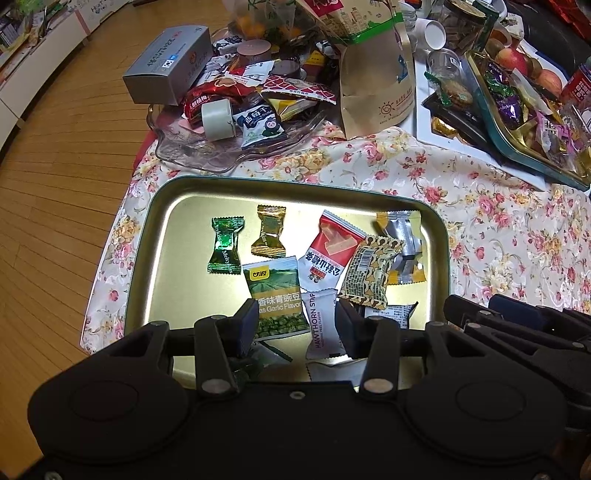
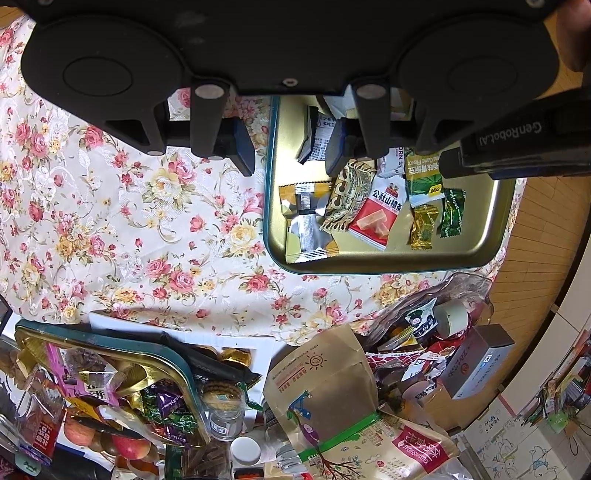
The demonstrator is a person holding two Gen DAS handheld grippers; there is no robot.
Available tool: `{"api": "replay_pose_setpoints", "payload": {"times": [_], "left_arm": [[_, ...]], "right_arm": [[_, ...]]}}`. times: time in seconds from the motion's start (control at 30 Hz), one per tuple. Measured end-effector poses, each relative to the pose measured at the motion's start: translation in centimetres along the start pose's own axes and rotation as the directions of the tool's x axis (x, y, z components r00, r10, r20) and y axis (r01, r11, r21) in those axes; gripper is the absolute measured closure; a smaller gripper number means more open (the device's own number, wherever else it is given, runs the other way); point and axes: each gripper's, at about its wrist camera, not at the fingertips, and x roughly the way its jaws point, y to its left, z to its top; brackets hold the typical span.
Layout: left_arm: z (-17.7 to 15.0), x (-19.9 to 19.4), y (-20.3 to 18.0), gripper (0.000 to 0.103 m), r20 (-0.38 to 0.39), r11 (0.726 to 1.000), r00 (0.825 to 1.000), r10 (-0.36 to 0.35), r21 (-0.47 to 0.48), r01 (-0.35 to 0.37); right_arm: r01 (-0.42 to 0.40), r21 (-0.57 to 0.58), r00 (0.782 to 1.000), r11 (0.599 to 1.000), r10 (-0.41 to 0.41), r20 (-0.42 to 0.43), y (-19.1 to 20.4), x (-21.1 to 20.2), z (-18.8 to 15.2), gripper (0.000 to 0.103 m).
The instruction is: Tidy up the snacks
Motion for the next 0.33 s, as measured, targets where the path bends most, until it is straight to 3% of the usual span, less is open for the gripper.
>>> {"api": "replay_pose_setpoints", "payload": {"times": [0.33], "left_arm": [[-0.03,-0.12,-0.13,0.05,0.004,1.0,1.0,0.002,0.009,-0.002]], "right_arm": [[-0.002,-0.01,1.0,1.0,0.002,-0.009,0.08,0.19,-0.12,0.058]]}}
